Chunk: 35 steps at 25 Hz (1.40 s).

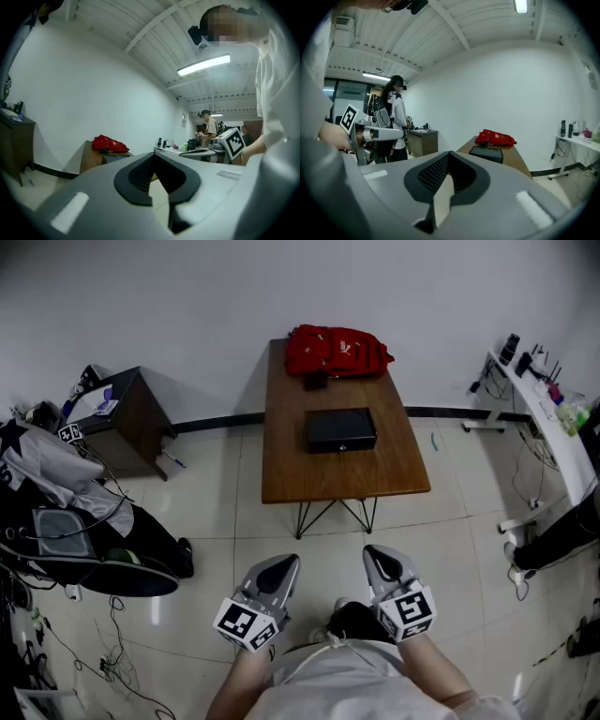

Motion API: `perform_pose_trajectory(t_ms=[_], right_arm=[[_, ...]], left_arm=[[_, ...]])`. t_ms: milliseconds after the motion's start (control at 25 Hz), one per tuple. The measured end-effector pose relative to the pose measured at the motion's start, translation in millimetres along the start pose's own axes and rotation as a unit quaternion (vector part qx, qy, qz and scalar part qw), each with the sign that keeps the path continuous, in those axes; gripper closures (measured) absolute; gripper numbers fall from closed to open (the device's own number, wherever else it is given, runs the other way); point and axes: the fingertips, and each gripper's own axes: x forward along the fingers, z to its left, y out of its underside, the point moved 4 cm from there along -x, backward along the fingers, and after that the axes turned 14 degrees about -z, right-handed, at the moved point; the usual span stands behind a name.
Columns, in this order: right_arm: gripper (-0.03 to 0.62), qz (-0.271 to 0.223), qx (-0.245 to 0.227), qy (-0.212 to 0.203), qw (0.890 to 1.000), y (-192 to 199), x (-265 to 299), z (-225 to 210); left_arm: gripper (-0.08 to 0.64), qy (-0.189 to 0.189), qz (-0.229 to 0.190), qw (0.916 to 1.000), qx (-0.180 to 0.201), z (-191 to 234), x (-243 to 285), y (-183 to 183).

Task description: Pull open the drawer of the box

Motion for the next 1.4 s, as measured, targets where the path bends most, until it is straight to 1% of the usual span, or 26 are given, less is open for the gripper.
perform_pose_trajectory(t_ms=[120, 200, 360, 520, 640, 720, 880, 1080, 1280, 1400], right_arm=[[0.584, -0.005, -0.003, -0.001, 1.0, 2, 17, -11], [0.584, -0.004, -0.014, -0.006, 1.0, 4, 32, -21], [0.584, -0.003, -0.025, -0.017, 1.0, 8, 74, -53], [0.584, 0.001, -0.022, -0.022, 0.999, 13, 120, -98], [0.584, 0.009, -0.013, -0.017, 1.0, 14, 156, -138], [0.584, 0.017, -0.011, -0.02, 1.0, 16, 179, -162], [0.584, 0.035, -0.004, -0.032, 0.999, 27, 220, -194], [0.584, 0.07, 0.012, -0.029, 0.997, 48, 254, -219], [0.583, 0.103, 0.013, -0.019, 0.994, 67, 274, -225], [0.583, 0.125, 0.014, -0.009, 0.992, 80, 283, -228]], left_arm=[[0.554, 0.001, -0.002, 1.0, -0.001, 12, 13, 3], [0.555, -0.002, -0.003, 1.0, 0.0, 23, 27, 4], [0.554, 0.009, 0.021, 0.9993, 0.031, 49, 66, 15], [0.554, 0.003, 0.015, 0.9997, 0.017, 86, 119, 22], [0.554, 0.003, 0.015, 0.9997, 0.018, 114, 166, 23], [0.554, -0.002, 0.013, 0.9998, 0.016, 130, 194, 23], [0.554, -0.012, 0.014, 0.9998, 0.011, 161, 235, 32], [0.555, -0.022, 0.033, 0.9992, -0.003, 188, 263, 48], [0.554, -0.031, 0.046, 0.998, -0.031, 212, 271, 62], [0.554, -0.022, 0.058, 0.9972, -0.042, 222, 277, 68]])
